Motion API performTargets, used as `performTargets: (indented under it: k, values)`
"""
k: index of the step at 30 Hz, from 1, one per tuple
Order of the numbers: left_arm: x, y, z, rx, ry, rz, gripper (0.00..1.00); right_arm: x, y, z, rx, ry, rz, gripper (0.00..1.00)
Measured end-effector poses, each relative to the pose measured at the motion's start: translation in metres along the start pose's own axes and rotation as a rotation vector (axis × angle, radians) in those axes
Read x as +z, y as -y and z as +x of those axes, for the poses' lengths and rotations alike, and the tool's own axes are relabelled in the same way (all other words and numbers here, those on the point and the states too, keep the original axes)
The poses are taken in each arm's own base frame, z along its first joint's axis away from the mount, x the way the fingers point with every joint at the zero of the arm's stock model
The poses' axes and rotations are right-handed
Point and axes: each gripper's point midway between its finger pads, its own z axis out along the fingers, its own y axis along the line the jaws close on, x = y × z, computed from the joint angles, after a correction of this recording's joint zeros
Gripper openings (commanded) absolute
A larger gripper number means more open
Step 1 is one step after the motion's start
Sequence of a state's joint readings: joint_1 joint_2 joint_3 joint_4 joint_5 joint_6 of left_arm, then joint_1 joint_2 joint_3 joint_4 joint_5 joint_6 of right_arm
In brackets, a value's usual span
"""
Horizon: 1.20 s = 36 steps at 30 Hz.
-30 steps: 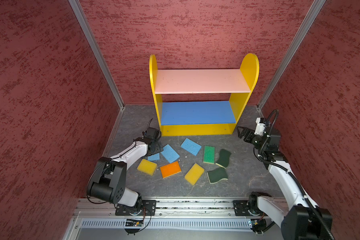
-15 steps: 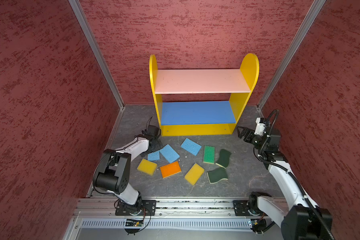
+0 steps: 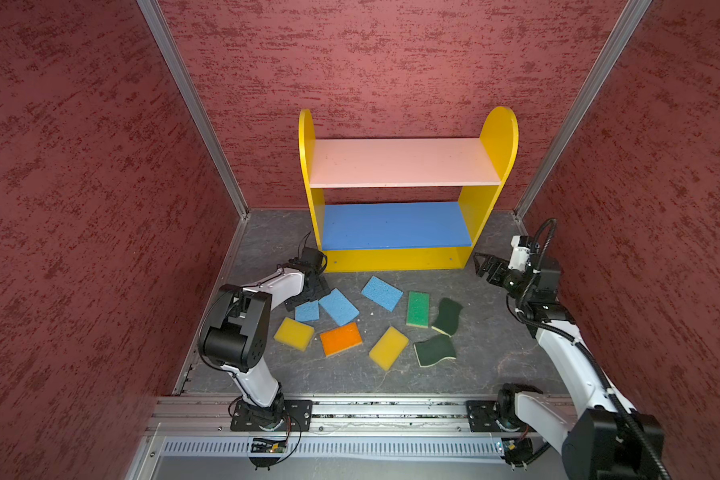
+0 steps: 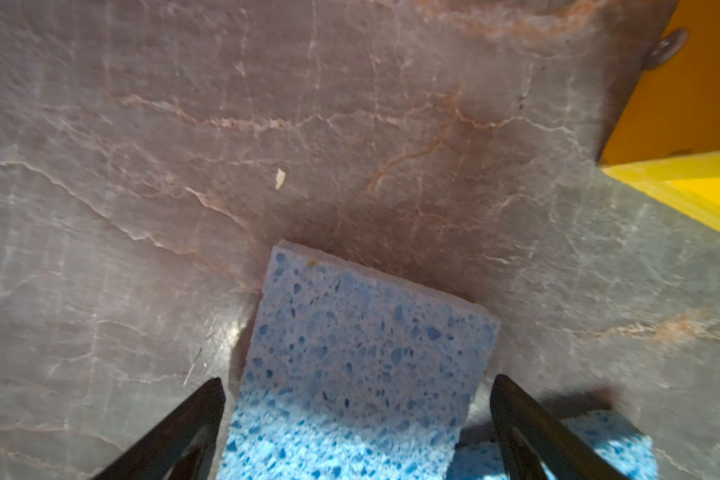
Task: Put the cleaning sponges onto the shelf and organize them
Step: 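Lower the left gripper and close it on the light blue sponge's end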
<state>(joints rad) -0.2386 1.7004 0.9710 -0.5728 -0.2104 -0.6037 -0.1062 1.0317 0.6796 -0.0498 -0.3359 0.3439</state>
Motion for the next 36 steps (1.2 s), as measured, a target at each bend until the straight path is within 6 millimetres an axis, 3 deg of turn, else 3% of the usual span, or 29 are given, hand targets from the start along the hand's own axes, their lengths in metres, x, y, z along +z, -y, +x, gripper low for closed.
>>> performTargets:
  k: [12, 20, 36]
  values:
    - [0.004, -0.020, -0.010, -0.161, -0.036, -0.002, 0.87, 0.005, 0.004, 0.005, 0.008, -0.019, 0.008, 0.99]
    - [0.003, -0.024, -0.015, -0.191, -0.048, 0.009, 0.81, 0.009, 0.006, 0.007, 0.015, -0.028, 0.012, 0.99]
    - [0.007, -0.031, -0.087, -0.225, 0.020, 0.019, 0.81, 0.013, 0.008, 0.008, 0.020, -0.032, 0.013, 0.99]
